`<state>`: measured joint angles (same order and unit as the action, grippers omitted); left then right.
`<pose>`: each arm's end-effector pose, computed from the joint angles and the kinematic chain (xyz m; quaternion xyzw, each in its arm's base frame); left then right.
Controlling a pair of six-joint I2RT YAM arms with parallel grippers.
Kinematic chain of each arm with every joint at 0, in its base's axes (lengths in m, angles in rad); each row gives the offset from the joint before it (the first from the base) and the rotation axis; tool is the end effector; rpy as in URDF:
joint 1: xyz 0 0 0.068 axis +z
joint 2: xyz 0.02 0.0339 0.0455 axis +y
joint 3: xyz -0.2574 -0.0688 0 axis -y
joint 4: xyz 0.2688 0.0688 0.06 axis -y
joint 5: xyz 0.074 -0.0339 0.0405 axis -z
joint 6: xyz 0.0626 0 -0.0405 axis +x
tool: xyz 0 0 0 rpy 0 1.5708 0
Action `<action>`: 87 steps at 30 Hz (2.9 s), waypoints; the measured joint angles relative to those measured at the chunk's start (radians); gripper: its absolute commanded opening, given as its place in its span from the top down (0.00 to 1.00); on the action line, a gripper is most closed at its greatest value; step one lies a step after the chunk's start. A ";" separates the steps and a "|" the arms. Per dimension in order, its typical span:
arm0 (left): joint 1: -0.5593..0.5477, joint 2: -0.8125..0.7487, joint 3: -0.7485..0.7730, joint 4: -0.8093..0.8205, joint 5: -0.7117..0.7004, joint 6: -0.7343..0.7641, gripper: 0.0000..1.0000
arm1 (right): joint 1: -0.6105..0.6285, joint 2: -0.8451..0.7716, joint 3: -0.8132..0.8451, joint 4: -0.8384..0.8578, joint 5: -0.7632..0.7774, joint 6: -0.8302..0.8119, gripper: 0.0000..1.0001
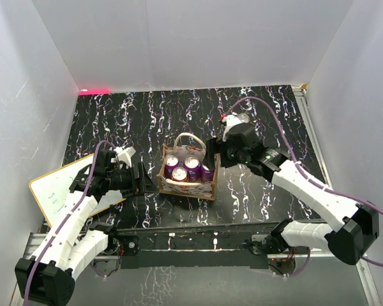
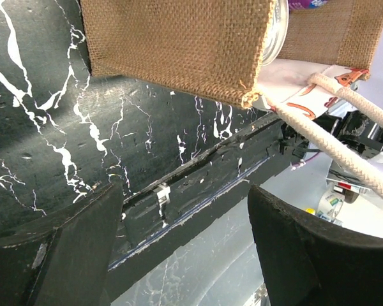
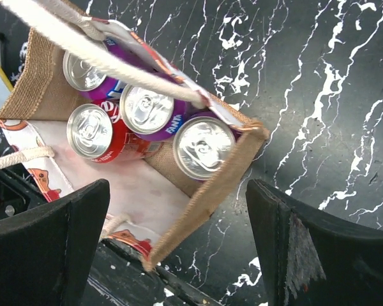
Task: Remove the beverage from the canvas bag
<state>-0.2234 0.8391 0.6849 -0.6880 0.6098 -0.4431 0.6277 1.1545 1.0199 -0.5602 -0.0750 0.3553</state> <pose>0.1932 -0.0807 0.2295 0.0086 0.8976 -0.3762 0.2294 0.2361 0.1771 0.2850 -0.1386 0.8944 0.2300 0.3576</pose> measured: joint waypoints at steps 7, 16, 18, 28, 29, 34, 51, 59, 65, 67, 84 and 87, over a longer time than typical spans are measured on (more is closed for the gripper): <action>0.000 0.000 0.019 -0.026 -0.071 -0.003 0.24 | 0.290 0.151 0.186 -0.071 0.222 0.072 0.10; 0.001 -0.050 0.035 -0.054 -0.148 -0.006 0.24 | 0.410 0.285 0.291 -0.122 0.408 0.191 0.21; 0.002 -0.056 0.035 -0.054 -0.154 -0.006 0.24 | 0.412 0.315 0.291 -0.130 0.421 0.214 0.21; 0.002 -0.058 0.035 -0.054 -0.155 -0.006 0.24 | 0.431 0.406 0.298 -0.134 0.424 0.299 0.19; 0.002 -0.058 0.035 -0.054 -0.155 -0.007 0.24 | 0.431 0.420 0.303 -0.131 0.422 0.306 0.19; 0.002 -0.057 0.035 -0.053 -0.154 -0.006 0.24 | 0.439 0.504 0.353 -0.133 0.421 0.343 0.19; 0.013 -0.057 0.035 -0.053 -0.142 -0.002 0.24 | 0.443 0.670 0.424 -0.150 0.477 0.415 0.18; 0.016 -0.057 0.035 -0.053 -0.138 -0.003 0.26 | 0.441 0.721 0.424 -0.145 0.483 0.436 0.23; 0.018 -0.049 0.035 -0.054 -0.139 -0.003 0.27 | 0.437 0.745 0.423 -0.143 0.491 0.437 0.38; 0.018 -0.047 0.035 -0.054 -0.139 -0.002 0.27 | 0.438 0.745 0.423 -0.143 0.492 0.436 0.42; 0.011 -0.015 0.106 -0.098 -0.229 -0.002 0.27 | 0.439 0.721 0.391 -0.110 0.499 0.418 0.85; 0.011 -0.037 0.132 -0.097 -0.261 -0.003 0.27 | 0.439 0.703 0.368 -0.093 0.491 0.404 0.89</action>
<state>-0.2127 0.8017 0.8173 -0.7853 0.3489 -0.4458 1.0668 1.8580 1.3880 -0.6533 0.4164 0.7589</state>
